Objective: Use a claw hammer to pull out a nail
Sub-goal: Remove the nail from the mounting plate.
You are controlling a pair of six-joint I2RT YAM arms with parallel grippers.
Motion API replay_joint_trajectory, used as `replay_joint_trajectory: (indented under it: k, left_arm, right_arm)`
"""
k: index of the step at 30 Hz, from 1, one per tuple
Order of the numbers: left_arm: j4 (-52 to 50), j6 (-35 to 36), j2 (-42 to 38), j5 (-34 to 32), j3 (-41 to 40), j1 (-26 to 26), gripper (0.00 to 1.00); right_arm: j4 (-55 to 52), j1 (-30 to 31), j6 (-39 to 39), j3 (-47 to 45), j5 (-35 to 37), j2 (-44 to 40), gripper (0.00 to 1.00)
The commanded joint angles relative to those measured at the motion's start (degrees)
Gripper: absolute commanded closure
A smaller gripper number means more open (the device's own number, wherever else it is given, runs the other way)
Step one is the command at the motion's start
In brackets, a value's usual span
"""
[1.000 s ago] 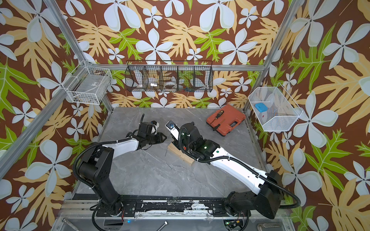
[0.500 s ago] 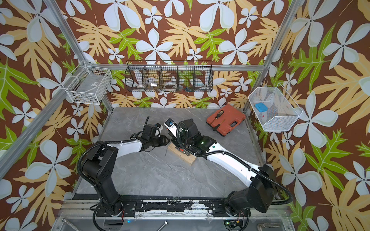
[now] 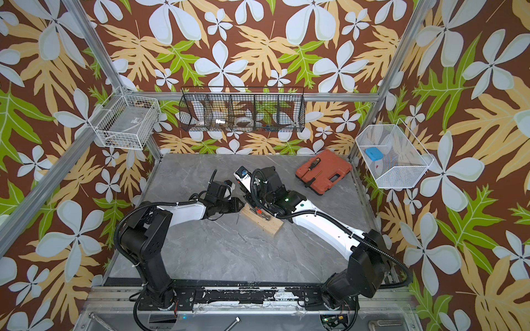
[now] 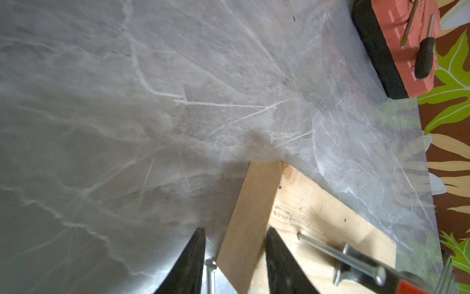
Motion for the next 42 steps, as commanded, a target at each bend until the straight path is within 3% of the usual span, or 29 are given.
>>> replay_joint_trajectory:
  k: [1,34,42]
  left_arm:
    - [0.5,0.2,0.5,-0.4,-0.4,-0.2,0.59]
    - [2.2,-1.0,1.1,0.2,-3.9,-0.3,0.59]
    - [1.9,-1.0,0.9,0.0,-4.5,-0.3,0.59]
  right_arm:
    - [4.1,0.0,0.0,1.4,0.0,0.4,1.00]
    - [11.7,-0.8,3.7,3.8,1.6,4.4,1.00]
    - [16.4,-0.8,4.3,-1.5,0.5,1.2,1.00]
